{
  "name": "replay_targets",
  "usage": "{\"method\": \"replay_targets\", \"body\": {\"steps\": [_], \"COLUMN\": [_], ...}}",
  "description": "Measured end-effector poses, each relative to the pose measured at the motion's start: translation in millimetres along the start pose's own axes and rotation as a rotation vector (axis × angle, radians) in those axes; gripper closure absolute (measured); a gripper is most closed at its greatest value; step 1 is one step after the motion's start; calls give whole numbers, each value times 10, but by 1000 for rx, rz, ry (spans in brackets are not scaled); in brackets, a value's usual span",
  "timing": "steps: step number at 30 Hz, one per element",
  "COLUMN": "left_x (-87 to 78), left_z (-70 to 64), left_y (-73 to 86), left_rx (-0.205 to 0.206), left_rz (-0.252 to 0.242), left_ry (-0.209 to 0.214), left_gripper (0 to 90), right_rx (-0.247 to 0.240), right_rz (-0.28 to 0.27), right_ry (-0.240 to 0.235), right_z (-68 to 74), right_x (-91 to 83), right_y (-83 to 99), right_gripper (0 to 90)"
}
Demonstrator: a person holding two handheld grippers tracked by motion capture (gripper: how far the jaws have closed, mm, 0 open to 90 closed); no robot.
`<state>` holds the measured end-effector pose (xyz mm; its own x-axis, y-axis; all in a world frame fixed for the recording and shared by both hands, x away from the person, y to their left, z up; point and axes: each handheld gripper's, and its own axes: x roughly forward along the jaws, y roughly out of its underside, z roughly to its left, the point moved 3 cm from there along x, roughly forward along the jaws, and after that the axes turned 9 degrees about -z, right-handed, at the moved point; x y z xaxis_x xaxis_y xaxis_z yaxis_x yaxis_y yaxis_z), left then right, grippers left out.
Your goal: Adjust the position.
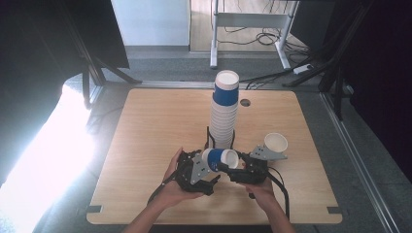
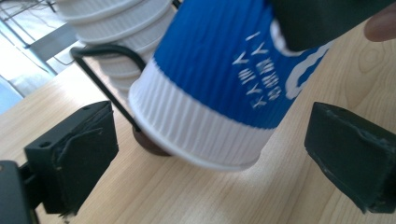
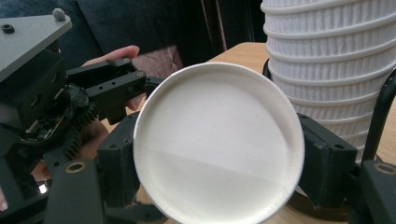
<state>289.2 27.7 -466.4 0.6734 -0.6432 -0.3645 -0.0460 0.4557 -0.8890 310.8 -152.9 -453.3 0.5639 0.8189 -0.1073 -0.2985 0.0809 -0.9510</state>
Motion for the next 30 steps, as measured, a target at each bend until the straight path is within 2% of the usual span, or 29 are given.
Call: {"method": "replay_targets", "body": {"steps": [7, 10, 14, 19, 30], "left_x": [81, 108, 144, 152, 149], "left_z": [-17, -27, -35, -55, -75], "left_y": [-89, -111, -135, -138, -150], "left_rx": [62, 89, 109, 134, 167], "left_rz": [16, 25, 23, 10, 10], "left_ry": [9, 1, -15, -15, -6], "left_gripper": [21, 25, 57, 113, 160], "right_rx": [0, -2, 0, -1, 5], "right_rz": [0, -1, 3, 4, 8], "right_ry": [-19, -21, -26, -26, -31], "right_z": [34, 42, 49, 46, 30], "right_x": [5, 6, 15, 16, 17], "right_y": [-2, -4, 2, 2, 4], "right_gripper": [268, 268, 267, 267, 262]}}
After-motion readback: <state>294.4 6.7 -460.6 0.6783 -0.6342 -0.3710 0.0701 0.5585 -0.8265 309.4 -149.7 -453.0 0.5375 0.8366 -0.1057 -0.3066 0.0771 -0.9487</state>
